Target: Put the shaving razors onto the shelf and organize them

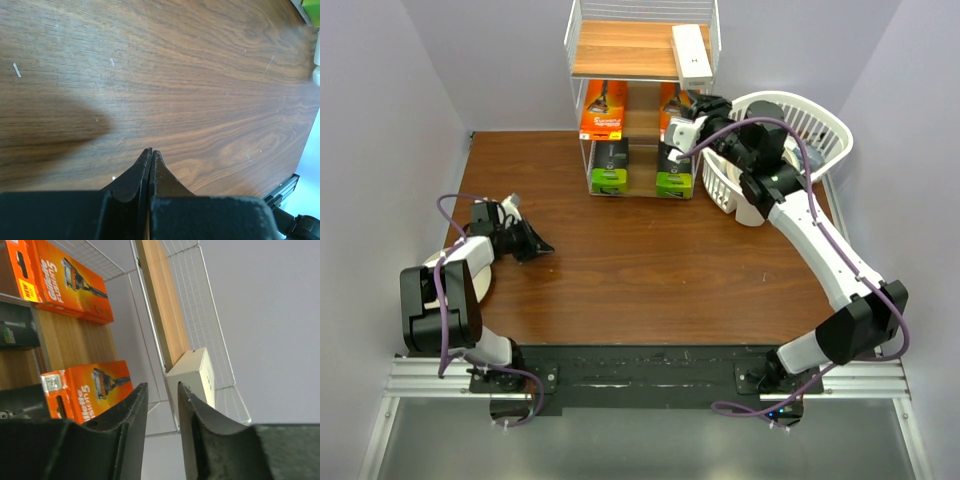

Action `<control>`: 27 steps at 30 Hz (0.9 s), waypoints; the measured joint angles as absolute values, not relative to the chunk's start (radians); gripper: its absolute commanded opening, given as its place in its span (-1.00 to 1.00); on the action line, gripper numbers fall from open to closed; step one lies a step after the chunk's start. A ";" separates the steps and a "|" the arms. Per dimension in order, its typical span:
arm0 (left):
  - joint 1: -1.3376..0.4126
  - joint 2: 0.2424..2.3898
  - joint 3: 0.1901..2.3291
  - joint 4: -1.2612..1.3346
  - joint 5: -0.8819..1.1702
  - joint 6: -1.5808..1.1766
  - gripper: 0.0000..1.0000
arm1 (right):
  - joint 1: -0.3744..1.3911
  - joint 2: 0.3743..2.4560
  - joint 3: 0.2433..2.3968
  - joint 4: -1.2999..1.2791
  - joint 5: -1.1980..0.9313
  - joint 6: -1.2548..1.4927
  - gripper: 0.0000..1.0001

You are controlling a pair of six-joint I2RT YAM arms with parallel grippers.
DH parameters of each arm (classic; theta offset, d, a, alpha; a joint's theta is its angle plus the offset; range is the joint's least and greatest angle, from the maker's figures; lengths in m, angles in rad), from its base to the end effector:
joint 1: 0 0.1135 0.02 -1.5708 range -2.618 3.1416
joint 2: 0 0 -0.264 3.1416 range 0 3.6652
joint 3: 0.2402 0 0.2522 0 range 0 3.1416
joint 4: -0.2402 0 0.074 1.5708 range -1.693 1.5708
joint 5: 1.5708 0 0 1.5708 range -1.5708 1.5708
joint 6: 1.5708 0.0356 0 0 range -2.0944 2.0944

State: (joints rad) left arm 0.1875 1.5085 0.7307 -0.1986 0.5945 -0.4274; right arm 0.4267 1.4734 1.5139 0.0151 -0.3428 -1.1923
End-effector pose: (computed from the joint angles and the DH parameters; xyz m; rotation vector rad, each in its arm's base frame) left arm 0.2770 0.0323 0.1621 -0.5322 2.4501 -0.8507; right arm 0.3082 0.1533 0.4521 -1.2785 0.8382 -0.3524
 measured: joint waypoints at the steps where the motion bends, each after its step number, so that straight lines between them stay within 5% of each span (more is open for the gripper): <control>1: 0.187 1.509 0.731 -0.199 0.595 -0.427 -1.00 | 0.427 1.469 1.514 0.010 -0.343 -1.194 -0.78; 6: 0.187 1.512 0.731 -0.198 0.595 -0.427 -1.00 | 0.427 1.467 1.514 0.006 -0.330 -1.201 -1.00; 27: 0.187 1.584 0.763 -0.203 0.594 -0.427 -1.00 | 0.419 1.664 1.589 0.100 -0.222 -1.254 -1.00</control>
